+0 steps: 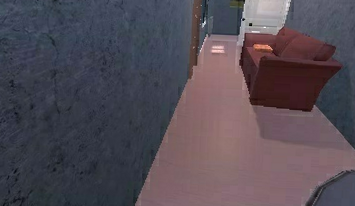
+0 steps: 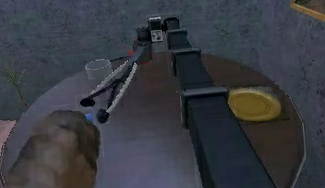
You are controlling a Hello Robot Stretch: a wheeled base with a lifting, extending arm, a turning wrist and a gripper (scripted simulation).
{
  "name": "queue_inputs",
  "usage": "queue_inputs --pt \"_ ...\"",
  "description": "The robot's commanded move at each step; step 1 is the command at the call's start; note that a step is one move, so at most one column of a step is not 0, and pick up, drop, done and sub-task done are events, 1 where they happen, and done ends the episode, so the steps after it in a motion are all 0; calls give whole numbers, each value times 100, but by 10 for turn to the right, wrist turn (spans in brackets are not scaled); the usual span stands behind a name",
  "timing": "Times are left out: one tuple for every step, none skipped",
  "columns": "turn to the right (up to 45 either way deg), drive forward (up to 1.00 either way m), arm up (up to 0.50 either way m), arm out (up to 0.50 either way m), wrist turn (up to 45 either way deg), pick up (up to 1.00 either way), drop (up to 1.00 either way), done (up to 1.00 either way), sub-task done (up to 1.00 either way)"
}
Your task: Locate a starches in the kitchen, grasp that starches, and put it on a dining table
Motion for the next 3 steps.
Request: queue_inputs --pt "0 0 0 0 450 0 0 0 0" --pt "0 0 0 0 450 0 0 0 0" --pt "0 0 0 0 360 0 0 0 0"
